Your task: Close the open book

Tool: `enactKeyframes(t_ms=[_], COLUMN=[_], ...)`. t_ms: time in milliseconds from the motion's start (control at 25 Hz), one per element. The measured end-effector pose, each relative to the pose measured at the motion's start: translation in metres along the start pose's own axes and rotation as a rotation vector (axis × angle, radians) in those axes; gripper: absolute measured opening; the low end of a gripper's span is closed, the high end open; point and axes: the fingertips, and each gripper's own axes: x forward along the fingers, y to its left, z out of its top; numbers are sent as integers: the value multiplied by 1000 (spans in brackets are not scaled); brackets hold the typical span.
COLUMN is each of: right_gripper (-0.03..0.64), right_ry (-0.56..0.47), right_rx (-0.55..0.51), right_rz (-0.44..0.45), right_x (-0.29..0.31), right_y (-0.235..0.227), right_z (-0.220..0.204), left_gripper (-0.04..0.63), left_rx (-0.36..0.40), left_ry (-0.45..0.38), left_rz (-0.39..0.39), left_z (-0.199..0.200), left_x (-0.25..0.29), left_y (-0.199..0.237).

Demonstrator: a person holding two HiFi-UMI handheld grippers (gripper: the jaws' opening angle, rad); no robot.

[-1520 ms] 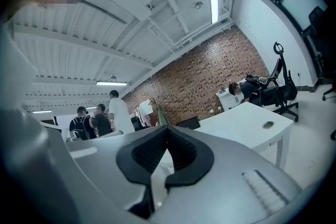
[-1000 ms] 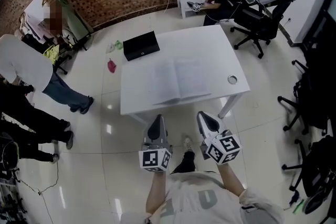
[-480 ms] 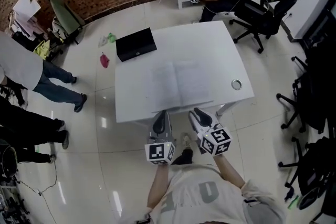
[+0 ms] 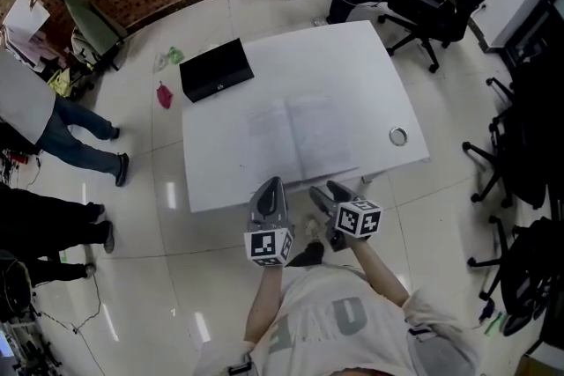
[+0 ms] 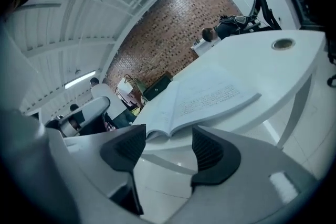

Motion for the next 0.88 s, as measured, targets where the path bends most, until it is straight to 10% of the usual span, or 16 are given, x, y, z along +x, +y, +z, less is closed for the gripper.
enactKeyframes(t_ms=[200, 680, 880], right_gripper=[273, 264, 295], right_ry=[-18, -70, -117], right_rx=[225, 391, 677], right_rz=[45, 78, 76], right_x=[12, 22, 19], right_y=[-14, -17, -27], right_z=[-2, 14, 20], left_gripper=[15, 15, 15], left_rx=[41, 35, 38], left_ry=[3, 11, 19], left_rz=[-14, -17, -20], left_z=[3, 2, 2], left_x=[4, 11, 14], left_y=[2, 12, 14])
